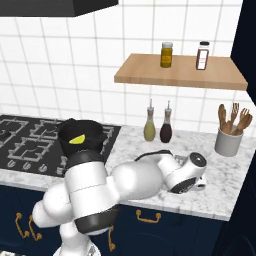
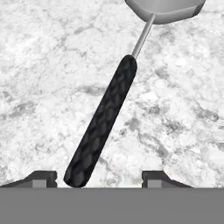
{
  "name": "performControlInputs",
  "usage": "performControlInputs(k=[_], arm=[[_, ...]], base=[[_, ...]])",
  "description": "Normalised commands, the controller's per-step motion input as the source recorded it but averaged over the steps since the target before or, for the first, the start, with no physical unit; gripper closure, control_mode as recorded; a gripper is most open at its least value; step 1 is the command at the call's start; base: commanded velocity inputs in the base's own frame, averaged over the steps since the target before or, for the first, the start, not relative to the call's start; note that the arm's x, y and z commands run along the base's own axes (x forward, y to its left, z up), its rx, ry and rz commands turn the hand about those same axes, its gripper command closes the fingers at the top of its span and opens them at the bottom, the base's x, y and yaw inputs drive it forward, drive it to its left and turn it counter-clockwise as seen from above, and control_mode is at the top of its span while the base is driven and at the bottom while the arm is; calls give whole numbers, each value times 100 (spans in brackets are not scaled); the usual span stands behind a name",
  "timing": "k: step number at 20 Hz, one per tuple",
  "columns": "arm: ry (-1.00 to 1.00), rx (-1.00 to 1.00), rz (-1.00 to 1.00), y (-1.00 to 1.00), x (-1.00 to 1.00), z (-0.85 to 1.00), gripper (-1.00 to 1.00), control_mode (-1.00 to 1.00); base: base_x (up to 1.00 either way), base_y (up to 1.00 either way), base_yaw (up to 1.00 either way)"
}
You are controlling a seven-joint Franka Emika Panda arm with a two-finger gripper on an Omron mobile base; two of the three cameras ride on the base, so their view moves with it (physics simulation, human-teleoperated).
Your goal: Put the eggplant and lemon wedge in the pot. Retrieve the spatula and lightly stir the vegetables in the pot.
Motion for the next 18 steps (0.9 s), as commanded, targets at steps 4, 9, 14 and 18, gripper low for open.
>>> performControlInputs(k=[4,9,14,18], arm=[[0,0,16,0,13,-11,-100,-100],[0,0,7,29,-2,-1,-100,-100],[2,0,0,26,0,0,-100,-100],[2,0,0,3,3,-8,-100,-100]], base=[[0,0,0],[0,0,0],[0,0,0],[0,0,0]])
